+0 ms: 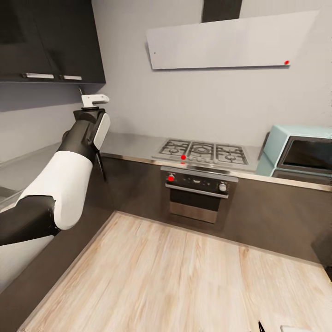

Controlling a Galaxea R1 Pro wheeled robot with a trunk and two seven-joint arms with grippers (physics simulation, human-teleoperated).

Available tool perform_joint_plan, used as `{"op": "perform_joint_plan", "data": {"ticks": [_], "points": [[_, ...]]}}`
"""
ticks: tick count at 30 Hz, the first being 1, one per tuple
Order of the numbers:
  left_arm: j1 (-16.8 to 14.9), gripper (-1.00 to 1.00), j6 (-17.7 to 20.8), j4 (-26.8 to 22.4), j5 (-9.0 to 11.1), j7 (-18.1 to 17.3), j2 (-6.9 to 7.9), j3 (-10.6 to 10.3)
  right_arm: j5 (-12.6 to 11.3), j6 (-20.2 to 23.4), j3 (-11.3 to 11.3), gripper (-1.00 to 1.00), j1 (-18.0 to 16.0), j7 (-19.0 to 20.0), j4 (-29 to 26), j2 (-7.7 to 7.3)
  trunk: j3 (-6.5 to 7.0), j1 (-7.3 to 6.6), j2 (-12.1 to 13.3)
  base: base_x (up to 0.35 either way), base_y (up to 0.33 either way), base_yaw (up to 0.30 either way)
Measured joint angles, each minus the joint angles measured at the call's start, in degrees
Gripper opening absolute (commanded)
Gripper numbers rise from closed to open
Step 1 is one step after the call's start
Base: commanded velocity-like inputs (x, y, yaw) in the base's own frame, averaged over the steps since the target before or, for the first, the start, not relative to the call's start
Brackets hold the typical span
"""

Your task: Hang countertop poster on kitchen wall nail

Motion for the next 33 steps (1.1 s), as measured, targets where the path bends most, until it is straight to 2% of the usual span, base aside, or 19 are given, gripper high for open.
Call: {"op": "perform_joint_plan", "data": {"ticks": [1,2,3,4,5,6,7,8,9,11,13,14,17,20,21,25,27,29,33], "points": [[0.0,-1.0,0.01,-0.01,0.2,-0.1,0.0,0.0,0.01,-0.03,0.0,1.0,0.0,0.02,0.04,0.0,0.0,-0.01,0.0,-0.075,0.0,0.0],[0.0,-1.0,0.03,-0.03,3.25,-0.96,-0.06,0.02,0.01,-0.09,0.06,1.0,0.01,0.07,0.14,0.0,0.0,-0.02,0.0,-0.038,0.0,0.0],[0.0,-1.0,0.14,-0.07,4.94,-1.69,-0.11,-0.04,0.04,-0.12,0.08,1.0,0.01,0.11,0.16,0.0,0.0,-0.02,-0.01,-0.031,0.0,0.0],[0.0,-1.0,0.2,-0.09,5.3,-2.1,-0.12,-0.1,0.06,-0.13,0.08,1.0,0.01,0.12,0.17,0.0,0.0,-0.02,-0.01,-0.013,0.0,0.0],[0.0,-1.0,1.06,-0.9,7.0,-6.7,-0.31,-0.22,0.18,-0.16,0.11,1.0,0.01,0.1,0.25,0.02,0.0,-0.03,0.0,-0.008,0.0,0.0],[-0.01,-1.0,2.76,-2.14,7.08,-10.17,-0.36,-0.24,0.25,-0.19,0.15,1.0,0.01,0.09,0.34,0.04,0.0,-0.03,-0.01,-0.006,0.0,0.0],[0.0,-1.0,3.47,-2.67,6.96,-11.65,-0.37,-0.24,0.27,-0.2,0.18,1.0,0.01,0.09,0.43,0.05,0.0,-0.03,0.0,0.0,0.0,0.0],[0.01,-1.0,5.59,-4.69,7.33,-22.06,-0.37,-0.27,0.35,-0.47,0.44,1.0,0.0,0.08,2.18,0.08,0.0,-0.03,-0.01,0.0,0.0,0.0],[0.03,-1.0,5.78,-4.82,7.68,-25.25,-0.36,-0.26,0.36,-0.64,0.46,1.0,0.0,0.08,2.37,0.08,0.0,-0.03,0.0,0.0,0.0,0.0],[0.05,-1.0,6.38,-4.91,7.41,-28.78,-0.32,-0.26,0.39,-1.12,0.49,1.0,-0.01,0.08,2.57,0.08,0.0,-0.03,0.0,0.0,0.0,0.0],[0.09,-1.0,7.89,-5.03,7.94,-34.6,-0.27,-0.27,0.43,-2.12,0.52,1.0,0.0,0.08,2.78,0.08,0.0,-0.03,0.0,0.0,0.0,0.0],[0.09,-1.0,7.92,-5.03,7.41,-34.71,-0.26,-0.26,0.43,-2.14,0.52,1.0,0.0,0.08,2.78,0.08,0.0,-0.03,0.0,0.0,0.0,0.0],[0.14,-1.0,8.7,-5.08,7.61,-40.4,-0.18,-0.27,0.44,-2.6,0.54,1.0,0.01,0.11,2.86,0.05,0.0,-0.03,0.0,0.0,0.0,0.0],[0.22,-1.0,9.0,-5.1,7.45,-47.05,-0.03,-0.32,0.45,-2.77,0.59,1.0,-0.02,0.16,2.9,0.01,0.0,-0.03,0.0,0.0,0.0,0.0],[0.27,-1.0,9.08,-5.11,7.55,-50.71,0.11,-0.33,0.45,-2.81,0.6,1.0,-0.03,0.19,2.91,-0.01,0.0,-0.03,0.0,0.0,0.0,0.0],[0.4,-1.0,9.09,-5.08,7.04,-61.47,1.64,-0.7,0.45,-2.86,0.63,1.0,-0.01,0.31,2.83,-0.18,0.0,-0.03,0.0,0.0,0.0,0.0],[0.45,-1.0,9.07,-5.1,6.88,-64.38,2.23,-1.05,0.45,-2.87,0.63,1.0,0.0,0.43,2.79,-0.26,0.0,-0.03,0.0,0.0,0.0,0.0],[0.52,-1.0,9.08,-5.11,6.78,-68.37,3.13,-2.15,0.45,-2.88,0.62,1.0,-0.01,0.77,2.74,-0.3,0.0,-0.03,0.0,0.0,0.0,0.0],[2.04,-1.0,8.78,-5.28,6.62,-75.2,4.84,-6.16,0.51,-2.87,0.65,1.0,-0.05,4.37,2.56,-0.47,-0.01,-0.03,0.0,0.0,0.0,0.0]]}}
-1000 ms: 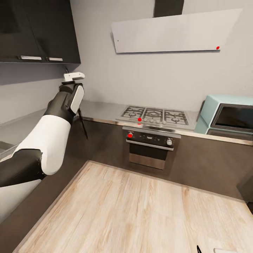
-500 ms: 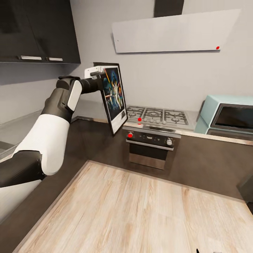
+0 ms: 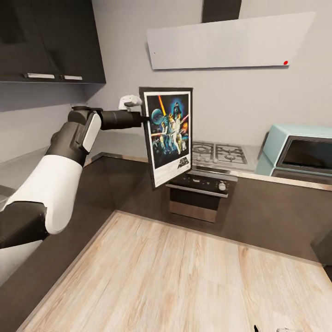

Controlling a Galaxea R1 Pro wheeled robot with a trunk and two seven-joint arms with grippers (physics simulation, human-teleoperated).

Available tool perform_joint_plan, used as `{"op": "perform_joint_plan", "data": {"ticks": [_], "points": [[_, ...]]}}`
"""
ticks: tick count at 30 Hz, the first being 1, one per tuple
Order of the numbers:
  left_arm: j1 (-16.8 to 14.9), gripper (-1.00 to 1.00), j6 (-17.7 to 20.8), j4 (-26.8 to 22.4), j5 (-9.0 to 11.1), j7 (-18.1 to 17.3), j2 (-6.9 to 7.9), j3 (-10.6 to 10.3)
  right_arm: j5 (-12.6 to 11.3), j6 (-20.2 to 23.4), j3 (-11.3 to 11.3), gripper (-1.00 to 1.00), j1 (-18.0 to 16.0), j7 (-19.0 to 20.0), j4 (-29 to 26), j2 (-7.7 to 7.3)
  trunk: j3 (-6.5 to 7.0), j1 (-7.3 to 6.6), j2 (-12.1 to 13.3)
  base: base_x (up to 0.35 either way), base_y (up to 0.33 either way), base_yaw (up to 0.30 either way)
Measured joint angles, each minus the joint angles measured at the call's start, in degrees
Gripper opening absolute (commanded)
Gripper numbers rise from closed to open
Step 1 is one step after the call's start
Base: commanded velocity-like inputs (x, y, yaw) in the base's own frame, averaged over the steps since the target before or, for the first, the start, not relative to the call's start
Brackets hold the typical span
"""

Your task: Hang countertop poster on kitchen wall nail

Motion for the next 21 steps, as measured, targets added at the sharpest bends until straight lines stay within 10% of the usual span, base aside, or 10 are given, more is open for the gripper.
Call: {"op": "perform_joint_plan", "data": {"ticks": [7,9,12,21], "points": [[10.76,-1.0,-0.6,-12.18,0.23,-7.5,1.47,-2.38,-0.06,0.28,-0.28,1.0,-0.21,13.59,-4.04,-2.91,0.01,0.0,0.0,0.0,0.0,0.0],[13.76,-1.0,-0.55,-15.63,0.19,-15.41,4.14,-2.47,-0.18,0.68,-0.52,1.0,-0.43,21.29,-7.7,-4.69,0.0,0.0,0.0,0.0,0.0,0.0],[15.83,-1.0,-0.56,-17.17,0.38,-17.95,5.47,-2.46,-0.15,2.19,-0.59,1.0,-0.52,23.07,-11.73,-5.04,0.01,0.0,0.0,0.0,0.0,0.0],[19.95,-1.0,-0.64,-19.99,0.36,-28.81,6.68,-2.45,-0.16,17.11,-0.65,1.0,-6.97,36.37,-22.61,-6.84,0.02,0.0,0.0,0.0,0.0,0.0]]}}
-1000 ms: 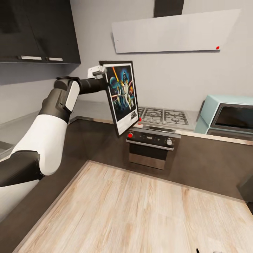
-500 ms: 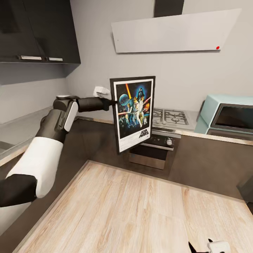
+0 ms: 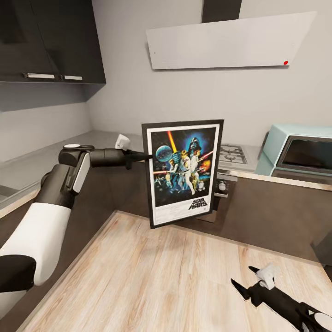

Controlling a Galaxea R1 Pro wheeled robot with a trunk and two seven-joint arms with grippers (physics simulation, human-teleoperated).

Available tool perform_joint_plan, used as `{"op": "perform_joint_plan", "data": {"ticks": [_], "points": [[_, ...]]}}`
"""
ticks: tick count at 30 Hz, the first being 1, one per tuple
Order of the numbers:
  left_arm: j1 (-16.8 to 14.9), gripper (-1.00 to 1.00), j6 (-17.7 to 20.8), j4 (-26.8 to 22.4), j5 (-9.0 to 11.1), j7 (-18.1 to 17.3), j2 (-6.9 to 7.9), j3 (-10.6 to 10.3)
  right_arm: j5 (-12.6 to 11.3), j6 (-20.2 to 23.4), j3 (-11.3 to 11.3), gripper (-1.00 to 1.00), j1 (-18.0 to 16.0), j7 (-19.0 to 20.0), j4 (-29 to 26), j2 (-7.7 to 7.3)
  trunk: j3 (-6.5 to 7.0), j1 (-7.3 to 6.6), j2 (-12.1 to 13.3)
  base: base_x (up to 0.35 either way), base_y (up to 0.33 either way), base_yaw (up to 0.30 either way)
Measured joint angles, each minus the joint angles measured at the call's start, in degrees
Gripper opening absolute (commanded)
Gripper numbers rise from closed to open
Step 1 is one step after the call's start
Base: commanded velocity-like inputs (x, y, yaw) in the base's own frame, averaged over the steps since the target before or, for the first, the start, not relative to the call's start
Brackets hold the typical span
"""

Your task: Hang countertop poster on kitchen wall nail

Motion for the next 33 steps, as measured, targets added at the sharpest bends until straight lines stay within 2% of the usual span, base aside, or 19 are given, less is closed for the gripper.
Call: {"op": "perform_joint_plan", "data": {"ticks": [4,8,11,12,14,15,17,18,23,29,33], "points": [[0.22,-1.0,-0.01,0.19,0.02,-1.03,0.3,0.0,-0.24,3.51,-0.04,1.0,-3.14,3.68,-0.39,-2.06,0.0,0.0,0.0,0.0,0.0,0.0],[0.33,-1.0,-0.01,0.61,0.07,-1.92,0.47,0.0,-0.21,10.27,-0.13,1.0,-10.28,12.56,-0.55,-3.71,0.0,0.0,0.0,0.0,0.0,0.0],[0.34,-1.0,-0.02,0.73,0.05,-3.17,0.6,0.01,-0.19,13.24,-0.15,1.0,-13.8,15.37,-0.51,-5.25,0.0,0.0,0.0,0.0,0.0,0.0],[0.37,-1.0,-0.04,1.33,0.03,-4.42,0.67,0.01,-0.27,15.24,-0.16,1.0,-16.69,18.44,-0.37,-6.78,0.01,0.0,0.0,0.0,0.0,0.0],[0.36,-1.0,-0.05,3.15,-0.02,-6.13,0.72,0.02,-0.13,18.25,-0.13,1.0,-21.34,24.16,-0.08,-8.38,0.0,0.0,0.0,0.0,0.0,0.0],[0.38,-1.0,-0.04,4.83,-0.04,-9.34,0.74,0.02,-0.06,19.9,-0.1,1.0,-24.31,27.3,0.08,-9.38,0.01,0.0,0.0,0.0,0.0,0.0],[0.36,-1.0,-0.06,5.37,-0.09,-10.61,0.77,0.03,-0.03,20.26,-0.11,1.0,-25.08,27.96,0.13,-9.68,0.0,0.0,0.0,0.0,0.0,0.0],[0.36,-1.0,-0.06,6.05,-0.11,-11.87,0.81,0.04,-0.09,20.56,-0.1,1.0,-25.72,28.53,0.18,-10.3,0.0,0.0,0.0,0.0,0.0,0.0],[0.35,-1.0,-0.06,6.52,-0.14,-12.82,1.62,0.02,-0.12,20.75,-0.09,1.0,-27.13,29.62,0.33,-10.83,0.0,0.0,0.0,0.0,0.0,0.0],[0.35,-1.0,-0.05,6.54,-0.11,-12.96,2.4,0.03,0.07,20.73,-0.03,1.0,-28.9,34.67,2.14,-10.94,0.0,0.0,0.0,0.0,0.0,0.0],[0.36,-1.0,-0.05,6.53,-0.09,-12.98,2.57,0.01,0.05,20.67,-0.01,1.0,-31.15,40.44,6.18,-12.61,0.0,0.0,0.0,0.0,0.0,0.0]]}}
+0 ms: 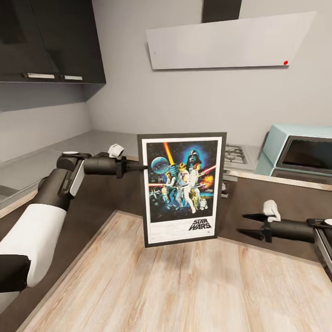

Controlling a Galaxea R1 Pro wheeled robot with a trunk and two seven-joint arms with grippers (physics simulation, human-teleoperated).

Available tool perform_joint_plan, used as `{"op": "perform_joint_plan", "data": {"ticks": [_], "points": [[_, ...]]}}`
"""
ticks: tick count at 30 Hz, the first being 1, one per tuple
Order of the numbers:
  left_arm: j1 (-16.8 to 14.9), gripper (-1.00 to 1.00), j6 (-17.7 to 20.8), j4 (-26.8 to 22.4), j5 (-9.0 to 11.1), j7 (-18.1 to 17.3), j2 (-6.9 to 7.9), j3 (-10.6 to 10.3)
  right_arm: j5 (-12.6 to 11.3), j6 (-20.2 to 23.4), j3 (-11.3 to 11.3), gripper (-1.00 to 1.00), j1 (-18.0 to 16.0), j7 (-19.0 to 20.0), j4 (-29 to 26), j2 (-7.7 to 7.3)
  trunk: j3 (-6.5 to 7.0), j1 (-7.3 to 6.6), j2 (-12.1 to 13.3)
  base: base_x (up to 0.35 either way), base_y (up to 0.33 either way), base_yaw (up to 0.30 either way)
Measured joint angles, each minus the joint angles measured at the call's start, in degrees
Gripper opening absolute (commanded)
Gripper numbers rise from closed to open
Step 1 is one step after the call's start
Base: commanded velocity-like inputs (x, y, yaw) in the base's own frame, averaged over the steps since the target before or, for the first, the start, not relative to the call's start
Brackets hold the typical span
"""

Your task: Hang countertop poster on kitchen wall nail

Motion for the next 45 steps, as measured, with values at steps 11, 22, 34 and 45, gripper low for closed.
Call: {"op": "perform_joint_plan", "data": {"ticks": [11,22,34,45], "points": [[0.0,-1.0,0.0,-0.07,0.04,-0.11,0.03,-0.05,-0.47,-0.09,0.4,1.0,-2.55,4.28,4.19,-0.61,0.0,0.0,0.0,0.0,0.0,0.0],[0.0,-1.0,-0.08,-0.08,0.08,-5.97,0.04,-0.05,-0.72,-0.04,0.62,1.0,-3.4,6.3,4.04,-0.14,0.0,0.0,0.0,0.0,0.0,0.0],[0.32,-1.0,0.41,0.09,0.37,-5.97,0.36,-0.38,-1.01,-0.61,0.35,1.0,-3.7,8.24,3.99,0.54,0.0,0.0,0.0,0.0,0.0,0.0],[1.02,-1.0,0.45,-0.14,0.37,-5.97,1.36,-1.65,-4.51,-1.05,-2.42,1.0,-5.08,8.49,4.21,3.87,0.0,0.0,0.0,0.0,0.0,0.0]]}}
